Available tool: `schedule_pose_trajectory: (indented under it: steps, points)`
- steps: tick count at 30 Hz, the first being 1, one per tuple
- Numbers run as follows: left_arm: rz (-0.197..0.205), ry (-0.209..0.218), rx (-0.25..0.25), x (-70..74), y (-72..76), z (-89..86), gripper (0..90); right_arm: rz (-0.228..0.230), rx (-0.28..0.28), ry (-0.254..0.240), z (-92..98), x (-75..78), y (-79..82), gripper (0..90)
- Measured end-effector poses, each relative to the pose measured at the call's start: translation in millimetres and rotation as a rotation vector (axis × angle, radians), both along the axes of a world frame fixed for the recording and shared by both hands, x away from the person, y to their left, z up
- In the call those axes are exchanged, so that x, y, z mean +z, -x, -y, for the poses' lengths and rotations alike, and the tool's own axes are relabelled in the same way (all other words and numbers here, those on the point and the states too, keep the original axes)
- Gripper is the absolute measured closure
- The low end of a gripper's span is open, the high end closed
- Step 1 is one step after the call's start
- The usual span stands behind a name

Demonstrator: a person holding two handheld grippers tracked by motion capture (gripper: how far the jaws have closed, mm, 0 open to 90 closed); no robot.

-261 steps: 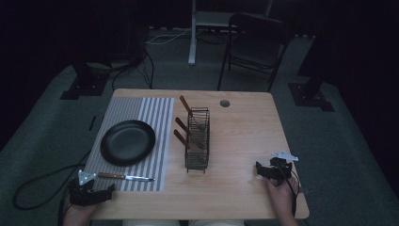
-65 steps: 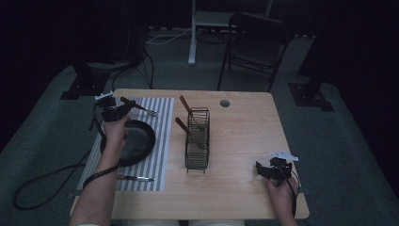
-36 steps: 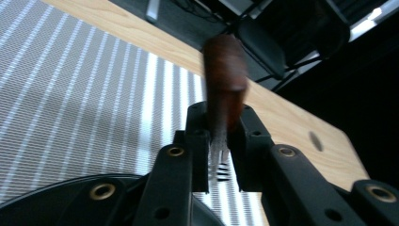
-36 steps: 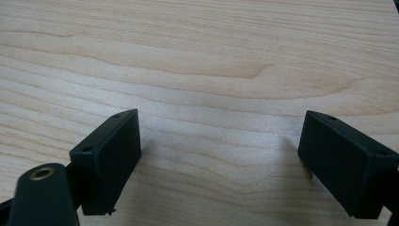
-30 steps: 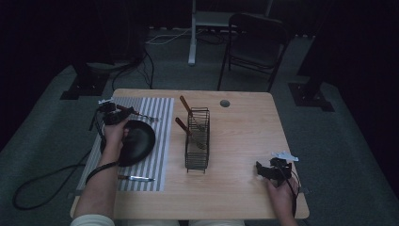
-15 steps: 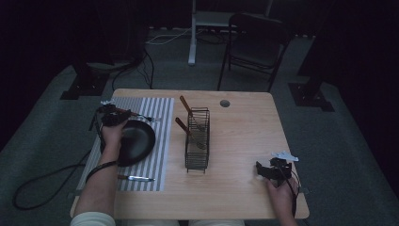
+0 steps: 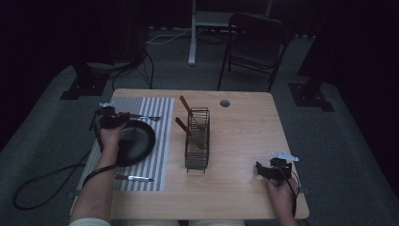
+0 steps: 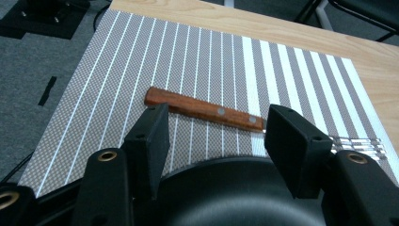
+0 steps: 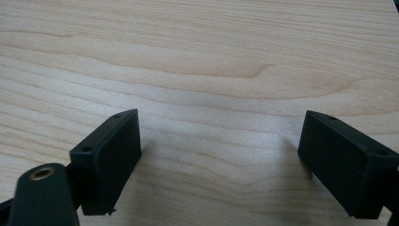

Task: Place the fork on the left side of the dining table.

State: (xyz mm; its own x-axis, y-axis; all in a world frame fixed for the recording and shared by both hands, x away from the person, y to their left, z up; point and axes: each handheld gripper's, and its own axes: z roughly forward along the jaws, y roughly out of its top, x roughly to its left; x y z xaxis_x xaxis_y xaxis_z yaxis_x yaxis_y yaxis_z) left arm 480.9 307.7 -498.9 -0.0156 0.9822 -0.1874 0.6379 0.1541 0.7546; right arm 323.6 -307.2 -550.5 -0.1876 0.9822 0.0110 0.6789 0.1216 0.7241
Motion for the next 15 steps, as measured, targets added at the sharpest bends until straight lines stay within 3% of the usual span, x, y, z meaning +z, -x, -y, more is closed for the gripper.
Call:
schedule_pose_trajectory:
  steps: [15]
  points:
    - [-0.019, 0.049, -0.047, 8.2, 36.6, -6.1, 41.1, -0.001, 0.0, -0.001, 0.0, 0.0, -0.1, 13.4]
